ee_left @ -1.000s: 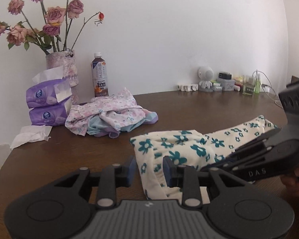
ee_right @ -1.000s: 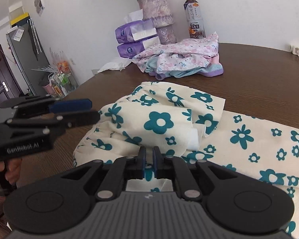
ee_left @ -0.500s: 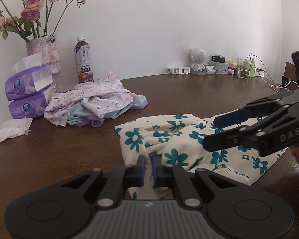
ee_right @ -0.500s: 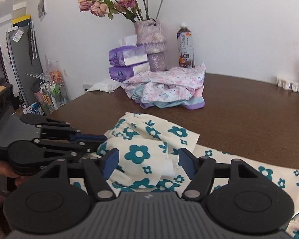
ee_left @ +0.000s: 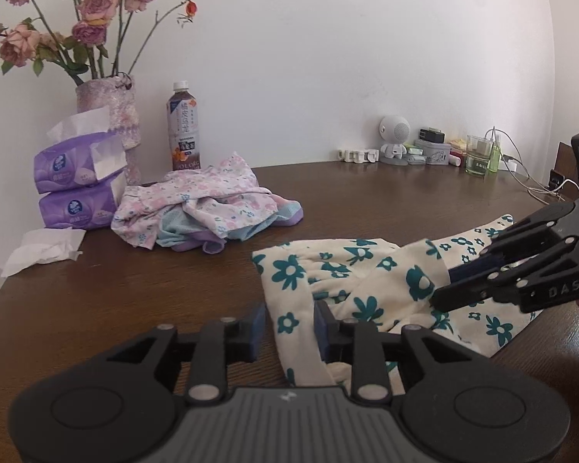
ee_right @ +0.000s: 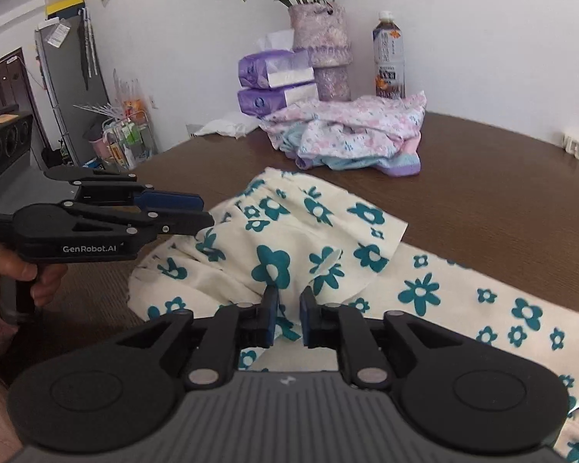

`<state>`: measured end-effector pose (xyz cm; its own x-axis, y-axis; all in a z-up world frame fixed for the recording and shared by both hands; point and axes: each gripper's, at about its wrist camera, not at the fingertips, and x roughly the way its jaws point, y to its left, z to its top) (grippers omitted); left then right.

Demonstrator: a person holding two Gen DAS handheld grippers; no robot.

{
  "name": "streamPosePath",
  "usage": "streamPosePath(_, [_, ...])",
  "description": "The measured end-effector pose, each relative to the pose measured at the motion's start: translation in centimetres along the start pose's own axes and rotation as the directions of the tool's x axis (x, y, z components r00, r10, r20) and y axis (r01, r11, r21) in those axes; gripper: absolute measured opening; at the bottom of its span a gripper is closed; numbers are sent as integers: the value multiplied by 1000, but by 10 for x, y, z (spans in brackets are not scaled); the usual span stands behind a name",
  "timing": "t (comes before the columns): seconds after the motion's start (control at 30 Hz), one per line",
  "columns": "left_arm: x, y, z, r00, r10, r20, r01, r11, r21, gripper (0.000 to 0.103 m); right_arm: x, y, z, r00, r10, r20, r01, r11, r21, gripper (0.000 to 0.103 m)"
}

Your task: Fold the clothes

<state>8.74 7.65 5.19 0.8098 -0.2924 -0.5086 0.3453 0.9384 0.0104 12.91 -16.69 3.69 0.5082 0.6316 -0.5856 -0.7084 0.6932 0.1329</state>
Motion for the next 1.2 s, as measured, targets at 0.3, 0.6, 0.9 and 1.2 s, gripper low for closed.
streamPosePath(0.3, [-41, 1, -26, 995, -89, -35, 90, 996, 26, 25, -1, 60, 6, 994, 76, -78, -97, 943, -318, 40])
streamPosePath(0.6, [-37, -23, -36, 993, -103, -49, 111, 975, 194, 51, 16, 68, 1, 991, 19, -131, -62, 942, -329, 9])
streamPosePath(0.9, [-13, -46, -40, 998, -30, -58, 45, 959, 280, 15, 12, 73, -15, 991, -72, -115, 26, 932, -361, 12])
streamPosePath(1.2, [-15, -48, -42, 998, 8, -59, 7, 966, 260, 22, 22, 89, -11, 995, -78, -58, 45, 903, -427, 16])
